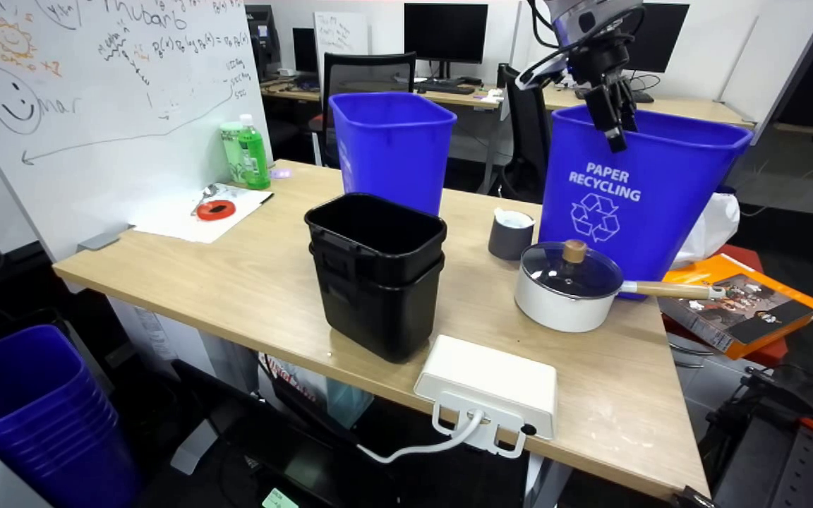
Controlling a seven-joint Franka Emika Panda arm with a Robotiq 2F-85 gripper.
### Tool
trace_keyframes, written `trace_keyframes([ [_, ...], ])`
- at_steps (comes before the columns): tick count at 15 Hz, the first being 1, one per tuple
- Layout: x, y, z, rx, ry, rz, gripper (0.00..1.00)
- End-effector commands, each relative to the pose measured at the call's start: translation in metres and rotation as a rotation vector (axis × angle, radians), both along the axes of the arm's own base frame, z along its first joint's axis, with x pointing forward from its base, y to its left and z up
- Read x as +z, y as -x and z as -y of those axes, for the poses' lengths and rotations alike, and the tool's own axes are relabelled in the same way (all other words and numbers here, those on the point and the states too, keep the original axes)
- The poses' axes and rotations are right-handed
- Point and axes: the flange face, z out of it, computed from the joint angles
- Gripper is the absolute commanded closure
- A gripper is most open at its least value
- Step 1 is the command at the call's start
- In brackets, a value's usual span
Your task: Unstack the blue bins
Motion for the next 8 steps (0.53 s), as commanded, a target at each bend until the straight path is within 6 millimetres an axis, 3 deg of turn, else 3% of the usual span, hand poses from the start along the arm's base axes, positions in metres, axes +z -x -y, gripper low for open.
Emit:
trace_keyframes([
  [1,0.035,-0.019,-0.004,0.086,0.028,0.062,0.0],
  [5,0.071,-0.042,-0.022,0.193,0.043,0.129,0.0],
  [8,0.086,-0.054,-0.046,0.21,-0.028,0.185,0.0],
])
